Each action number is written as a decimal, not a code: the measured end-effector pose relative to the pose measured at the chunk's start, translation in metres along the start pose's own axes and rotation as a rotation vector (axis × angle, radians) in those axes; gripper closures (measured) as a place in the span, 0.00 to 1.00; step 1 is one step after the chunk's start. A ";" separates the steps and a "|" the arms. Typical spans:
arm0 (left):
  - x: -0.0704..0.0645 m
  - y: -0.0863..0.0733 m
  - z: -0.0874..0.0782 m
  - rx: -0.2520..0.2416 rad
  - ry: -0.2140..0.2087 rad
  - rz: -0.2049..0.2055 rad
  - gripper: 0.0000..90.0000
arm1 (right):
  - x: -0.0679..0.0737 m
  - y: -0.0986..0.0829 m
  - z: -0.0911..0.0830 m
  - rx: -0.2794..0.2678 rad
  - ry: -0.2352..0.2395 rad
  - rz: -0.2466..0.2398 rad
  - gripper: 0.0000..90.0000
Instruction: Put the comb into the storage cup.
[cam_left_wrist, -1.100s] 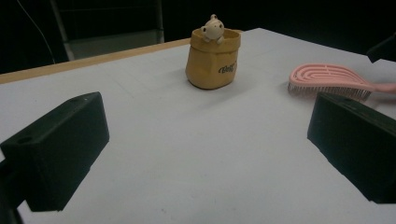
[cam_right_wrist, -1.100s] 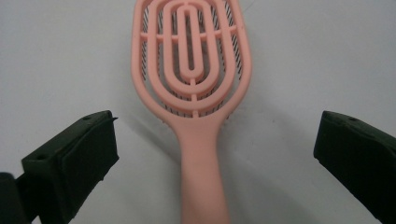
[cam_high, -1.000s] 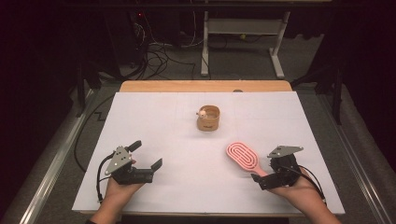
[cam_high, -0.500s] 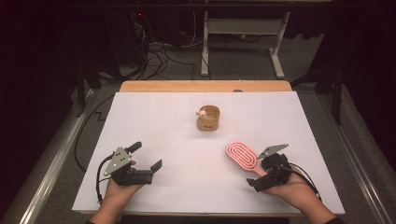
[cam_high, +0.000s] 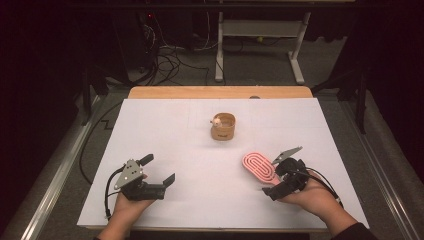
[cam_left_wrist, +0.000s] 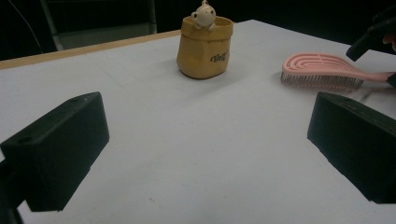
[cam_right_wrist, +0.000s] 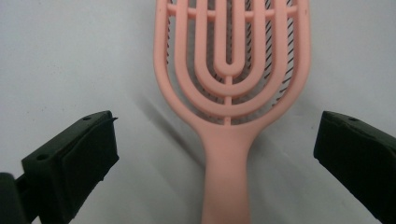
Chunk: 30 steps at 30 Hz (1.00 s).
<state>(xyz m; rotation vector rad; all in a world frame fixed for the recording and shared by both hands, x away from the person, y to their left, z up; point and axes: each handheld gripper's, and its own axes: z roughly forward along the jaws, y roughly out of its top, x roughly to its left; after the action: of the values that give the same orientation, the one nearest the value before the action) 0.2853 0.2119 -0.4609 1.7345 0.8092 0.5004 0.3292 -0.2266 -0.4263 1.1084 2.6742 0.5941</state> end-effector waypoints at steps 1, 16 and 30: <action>-0.001 0.000 0.000 0.004 -0.001 0.004 0.00 | 0.000 0.003 0.000 0.002 -0.001 0.006 0.00; -0.001 0.000 0.000 -0.002 -0.006 0.009 0.00 | 0.001 0.027 0.015 0.040 -0.014 -0.042 0.00; -0.001 0.000 0.000 -0.001 -0.010 0.012 0.00 | -0.001 0.037 0.032 -0.037 -0.043 -0.032 0.03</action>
<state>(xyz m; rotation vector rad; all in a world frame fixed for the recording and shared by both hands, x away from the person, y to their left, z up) 0.2846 0.2110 -0.4613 1.7406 0.7918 0.4990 0.3633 -0.1942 -0.4395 1.0540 2.6286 0.6053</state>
